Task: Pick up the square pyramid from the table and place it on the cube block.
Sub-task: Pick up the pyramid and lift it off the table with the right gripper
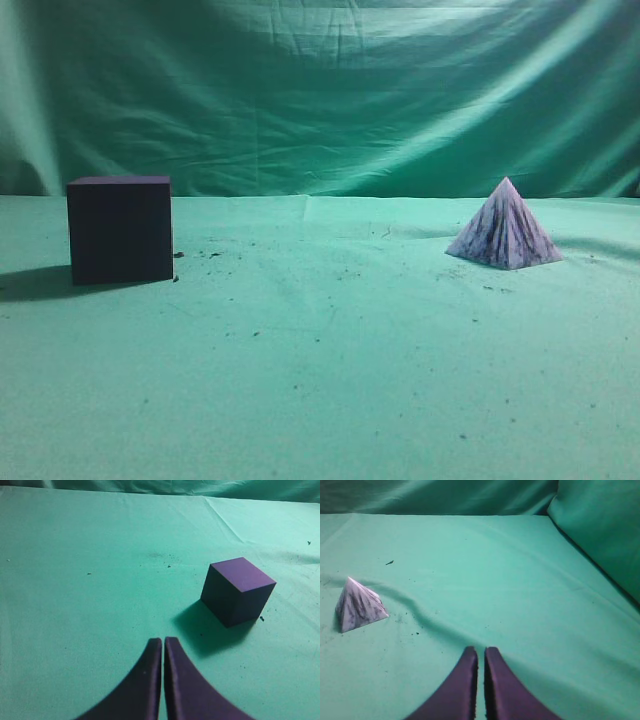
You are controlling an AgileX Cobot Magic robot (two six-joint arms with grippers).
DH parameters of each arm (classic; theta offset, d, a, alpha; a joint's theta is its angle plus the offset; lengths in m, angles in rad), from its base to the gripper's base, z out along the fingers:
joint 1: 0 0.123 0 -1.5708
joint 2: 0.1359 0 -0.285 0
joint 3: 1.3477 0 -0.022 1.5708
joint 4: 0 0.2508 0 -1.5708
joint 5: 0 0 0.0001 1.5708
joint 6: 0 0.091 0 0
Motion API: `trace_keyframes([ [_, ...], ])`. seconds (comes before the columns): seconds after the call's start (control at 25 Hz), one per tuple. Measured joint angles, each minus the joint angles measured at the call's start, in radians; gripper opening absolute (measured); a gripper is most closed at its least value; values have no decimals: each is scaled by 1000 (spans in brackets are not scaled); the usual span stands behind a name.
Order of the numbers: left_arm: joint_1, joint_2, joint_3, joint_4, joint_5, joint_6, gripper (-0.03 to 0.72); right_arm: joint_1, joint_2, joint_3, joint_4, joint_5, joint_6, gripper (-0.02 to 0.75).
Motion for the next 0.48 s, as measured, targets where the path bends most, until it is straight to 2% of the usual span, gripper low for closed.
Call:
trace_keyframes([
  [0.48,0,0,0,0,0,0,0,0,0,0,0,0,0,48],
])
